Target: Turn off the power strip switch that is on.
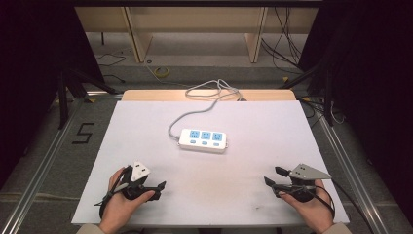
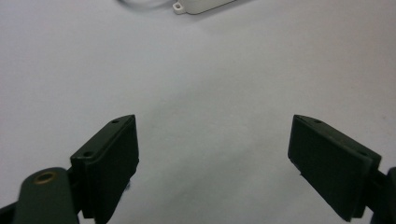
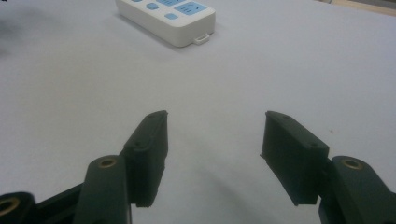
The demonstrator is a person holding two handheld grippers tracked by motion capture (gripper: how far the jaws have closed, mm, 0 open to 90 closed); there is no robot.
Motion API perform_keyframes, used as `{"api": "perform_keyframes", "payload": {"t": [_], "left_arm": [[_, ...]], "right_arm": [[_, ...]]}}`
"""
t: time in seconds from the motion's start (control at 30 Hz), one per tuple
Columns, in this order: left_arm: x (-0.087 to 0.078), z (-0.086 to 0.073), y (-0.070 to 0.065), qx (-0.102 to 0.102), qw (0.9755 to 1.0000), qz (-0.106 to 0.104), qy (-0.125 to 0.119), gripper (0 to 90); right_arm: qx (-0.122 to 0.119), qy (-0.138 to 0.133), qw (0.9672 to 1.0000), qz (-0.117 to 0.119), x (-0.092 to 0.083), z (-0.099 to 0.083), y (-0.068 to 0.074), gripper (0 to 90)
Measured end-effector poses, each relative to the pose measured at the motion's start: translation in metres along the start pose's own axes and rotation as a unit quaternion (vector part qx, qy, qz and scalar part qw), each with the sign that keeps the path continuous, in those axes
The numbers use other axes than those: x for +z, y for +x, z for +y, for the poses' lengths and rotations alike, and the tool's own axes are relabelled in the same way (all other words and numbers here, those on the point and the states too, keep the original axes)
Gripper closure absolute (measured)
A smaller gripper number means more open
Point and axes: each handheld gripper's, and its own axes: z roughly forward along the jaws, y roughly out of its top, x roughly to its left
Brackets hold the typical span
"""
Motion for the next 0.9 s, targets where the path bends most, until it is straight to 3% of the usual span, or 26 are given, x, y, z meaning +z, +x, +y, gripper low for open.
{"api": "perform_keyframes", "payload": {"t": [0.3, 0.47, 0.57, 0.6, 0.9], "left_arm": [[0.0, 0.0, 0.0, -0.002, 1.0, 0.0, -0.001, 16.1], [0.0, 0.0, 0.0, 0.0, 1.0, 0.0, -0.002, 16.2], [0.001, 0.0, 0.0, -0.001, 1.0, 0.001, -0.001, 16.3], [0.001, 0.0, 0.0, -0.001, 1.0, 0.002, 0.0, 16.3], [0.0, -0.001, -0.001, 0.0, 1.0, 0.002, -0.001, 16.3]], "right_arm": [[0.0, 0.005, 1.0, -0.007, 0.0, 0.001, 0.004, 48.2], [-0.018, 0.02, 0.9994, -0.024, -0.003, 0.006, 0.006, 73.5], [-0.022, 0.026, 0.9991, -0.027, -0.004, 0.008, 0.007, 81.0], [-0.031, 0.035, 0.9984, -0.031, -0.005, 0.011, 0.008, 87.7], [-0.035, 0.05, 0.9975, -0.035, -0.007, 0.017, 0.009, 90.0]]}}
